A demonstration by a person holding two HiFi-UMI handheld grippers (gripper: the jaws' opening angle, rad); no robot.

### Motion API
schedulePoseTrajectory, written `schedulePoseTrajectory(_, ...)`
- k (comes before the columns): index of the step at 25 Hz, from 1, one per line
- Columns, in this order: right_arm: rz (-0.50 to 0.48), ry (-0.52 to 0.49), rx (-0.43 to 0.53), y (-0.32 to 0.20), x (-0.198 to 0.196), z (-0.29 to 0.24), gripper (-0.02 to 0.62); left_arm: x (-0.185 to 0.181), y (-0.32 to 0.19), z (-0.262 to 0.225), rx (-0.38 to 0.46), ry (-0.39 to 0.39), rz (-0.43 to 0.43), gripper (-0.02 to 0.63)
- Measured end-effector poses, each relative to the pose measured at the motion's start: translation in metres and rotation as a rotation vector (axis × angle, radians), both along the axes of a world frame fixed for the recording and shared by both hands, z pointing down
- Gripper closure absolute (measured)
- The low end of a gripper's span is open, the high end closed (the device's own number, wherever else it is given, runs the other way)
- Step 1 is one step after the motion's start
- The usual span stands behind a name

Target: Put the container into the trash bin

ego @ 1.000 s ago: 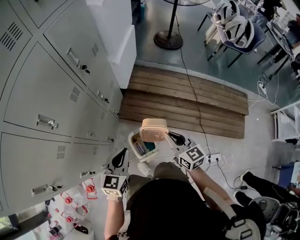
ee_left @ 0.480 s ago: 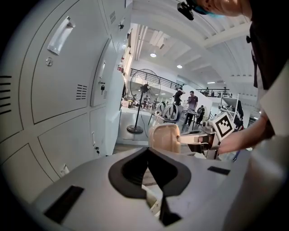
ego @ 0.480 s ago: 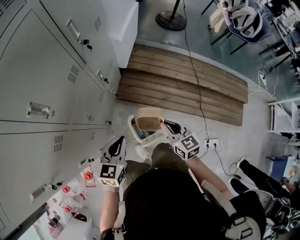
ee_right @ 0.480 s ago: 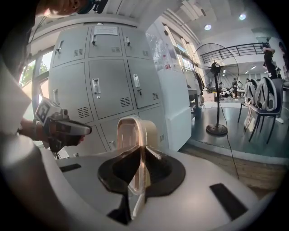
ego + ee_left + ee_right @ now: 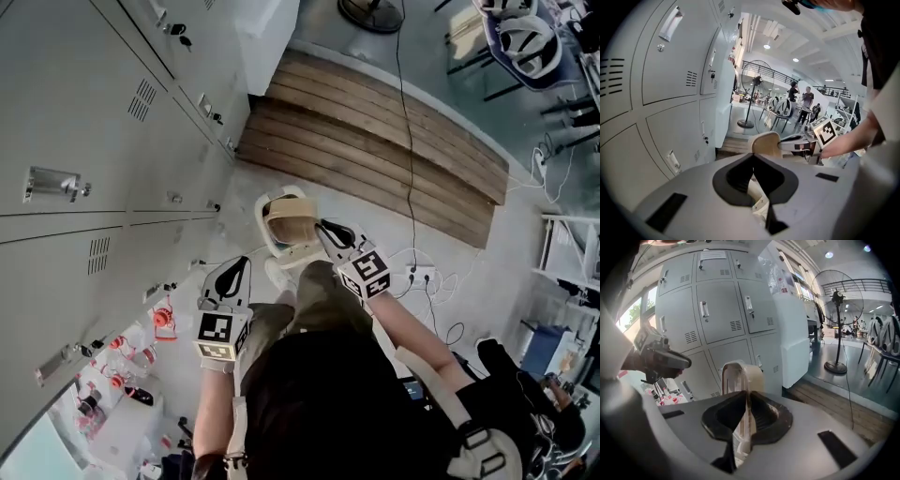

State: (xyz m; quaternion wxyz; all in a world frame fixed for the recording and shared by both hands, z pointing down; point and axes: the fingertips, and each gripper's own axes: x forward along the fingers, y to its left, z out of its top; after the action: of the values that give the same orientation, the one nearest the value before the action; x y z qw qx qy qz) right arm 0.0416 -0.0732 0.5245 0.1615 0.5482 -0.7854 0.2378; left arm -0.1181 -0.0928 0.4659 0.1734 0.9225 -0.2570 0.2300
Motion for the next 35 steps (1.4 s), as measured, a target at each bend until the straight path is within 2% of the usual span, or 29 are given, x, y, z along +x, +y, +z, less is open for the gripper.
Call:
schedulePoseTrajectory(7, -0.117, 0.023, -0.052, -0.012, -0.013, 0.047, 0.548, -0.019, 0.007, 0.032, -0.072, -0.069, -0.103, 0.597)
schedulePoseTrajectory(16, -0.225, 0.052, -0.132, -0.018, -0.022, 0.109, 0.548, -0.036, 0.021, 0.067, -0.141, -0.104, -0.219, 0.598)
schedulePoseTrajectory(35, -0.38, 0.162, -0.321, -0.037, -0.032, 0.241, 0.548, -0.058, 0.035, 0.134, -0.294, -0.156, -0.355, 0.597)
